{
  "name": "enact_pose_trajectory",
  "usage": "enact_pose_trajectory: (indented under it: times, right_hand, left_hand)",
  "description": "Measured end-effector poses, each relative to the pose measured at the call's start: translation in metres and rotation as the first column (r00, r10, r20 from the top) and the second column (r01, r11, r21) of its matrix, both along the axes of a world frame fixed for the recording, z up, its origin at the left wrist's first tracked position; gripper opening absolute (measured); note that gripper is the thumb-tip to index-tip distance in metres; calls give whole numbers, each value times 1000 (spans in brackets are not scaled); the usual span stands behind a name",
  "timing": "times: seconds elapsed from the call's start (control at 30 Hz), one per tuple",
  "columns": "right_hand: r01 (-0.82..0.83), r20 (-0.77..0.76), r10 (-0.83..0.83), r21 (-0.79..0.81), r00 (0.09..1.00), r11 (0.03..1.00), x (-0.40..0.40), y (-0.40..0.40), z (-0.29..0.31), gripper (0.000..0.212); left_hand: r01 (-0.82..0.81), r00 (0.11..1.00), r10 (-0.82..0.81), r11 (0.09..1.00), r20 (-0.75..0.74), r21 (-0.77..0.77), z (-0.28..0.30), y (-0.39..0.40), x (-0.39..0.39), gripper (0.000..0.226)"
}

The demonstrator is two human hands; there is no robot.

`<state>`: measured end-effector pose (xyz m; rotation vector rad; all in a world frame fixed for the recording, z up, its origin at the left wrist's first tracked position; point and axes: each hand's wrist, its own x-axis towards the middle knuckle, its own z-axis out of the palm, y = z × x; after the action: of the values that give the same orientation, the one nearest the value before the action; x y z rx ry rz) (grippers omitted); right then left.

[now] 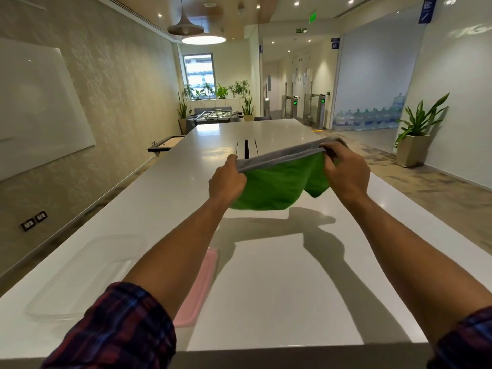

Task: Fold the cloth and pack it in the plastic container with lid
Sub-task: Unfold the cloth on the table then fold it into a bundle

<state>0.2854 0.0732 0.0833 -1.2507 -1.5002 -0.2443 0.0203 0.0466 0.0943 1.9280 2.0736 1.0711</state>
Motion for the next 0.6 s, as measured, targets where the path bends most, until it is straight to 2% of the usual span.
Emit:
enact_pose_trajectory:
  times: [0.07, 0.13, 0.2, 0.27, 0.3, 0.33, 0.4, 0.47, 0.5, 0.53, 0.6]
  right_hand:
    - [22, 144, -33, 75, 989, 997, 9, -2, -9, 21]
    - [13, 280, -28, 57, 960, 998, 20, -3, -21, 17]
    - [-72, 389, 64, 6, 919, 997, 32, -6, -32, 11]
    - [-188, 419, 241, -164, 876, 968, 40, -9, -41, 10]
    - [-246, 348, 363, -337, 864, 909, 40, -11, -45, 13]
    - [-291, 235, 468, -531, 852, 796, 38, -13, -47, 14]
    - [-261, 104, 582, -821, 807, 508, 33, -12, -55, 13]
    - [-171, 58, 667, -946, 743, 274, 30, -9, -66, 24]
    - [-135, 39, 698, -972, 715, 192, 29, -9, -71, 26]
    - [-111, 25, 712, -983, 702, 144, 28, -8, -75, 26]
    - [-98, 8, 716, -989, 698, 106, 28, -6, -79, 28]
  left_hand:
    - [20, 995, -18, 1000, -94, 12, -6, -2, -2, 40]
    - [64, 971, -78, 996, -227, -70, -13, -3, -8, 31]
    - [93, 901, -185, 965, -391, -244, -21, -3, -12, 31]
    - [116, 816, -347, 882, -462, -457, -33, -3, -15, 39]
    - [119, 779, -422, 826, -464, -551, -40, -4, -16, 44]
    - [108, 743, -478, 777, -469, -620, -47, -4, -17, 47]
    - [86, 669, -558, 713, -490, -695, -59, -6, -15, 49]
    - [88, 614, -640, 636, -461, -767, -69, -9, -11, 48]
    - [84, 603, -666, 600, -438, -796, -73, -11, -8, 49]
    - [76, 590, -680, 582, -434, -810, -77, -14, -6, 52]
    - [58, 554, -692, 587, -463, -808, -81, -20, -1, 55]
